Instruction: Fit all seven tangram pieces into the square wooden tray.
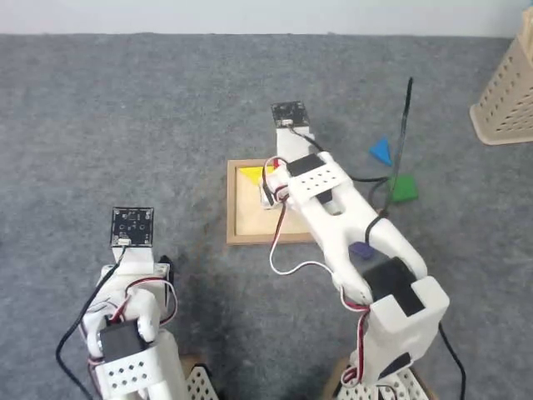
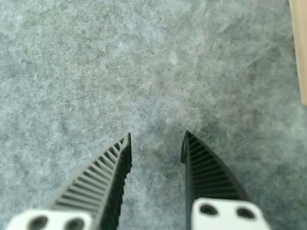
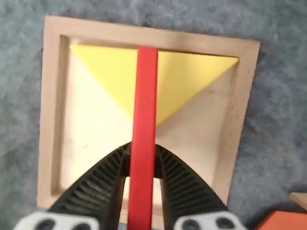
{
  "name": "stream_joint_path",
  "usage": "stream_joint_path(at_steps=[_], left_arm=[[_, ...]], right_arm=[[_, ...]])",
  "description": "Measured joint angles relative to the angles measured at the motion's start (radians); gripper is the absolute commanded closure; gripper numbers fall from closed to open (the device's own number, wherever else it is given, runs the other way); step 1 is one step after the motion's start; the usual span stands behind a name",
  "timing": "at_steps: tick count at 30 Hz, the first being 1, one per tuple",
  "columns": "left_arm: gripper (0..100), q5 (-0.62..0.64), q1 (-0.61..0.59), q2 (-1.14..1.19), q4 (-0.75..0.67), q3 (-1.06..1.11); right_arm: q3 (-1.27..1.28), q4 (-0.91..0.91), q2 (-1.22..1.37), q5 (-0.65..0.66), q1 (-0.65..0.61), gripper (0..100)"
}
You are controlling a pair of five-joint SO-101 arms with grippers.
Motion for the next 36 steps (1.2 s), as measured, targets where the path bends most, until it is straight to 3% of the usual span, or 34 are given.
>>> stream_joint_path(at_steps=[3,10,28,32,36], left_arm=[[83,0.0,0.0,0.0,0.0,0.0],[83,0.0,0.0,0.0,0.0,0.0],[83,0.0,0.0,0.0,0.0,0.0],[83,0.0,0.0,0.0,0.0,0.0],[83,0.0,0.0,0.0,0.0,0.0]], right_arm=[[0.0,0.0,0.0,-0.052,-0.005,98.5],[0.0,0.031,0.0,-0.091,-0.005,82.4],[-0.052,0.258,-0.15,-0.051,0.049,84.5],[-0.052,0.238,-0.15,0.04,0.064,99.8],[-0.048,0.158,-0.117,0.157,0.055,98.3]])
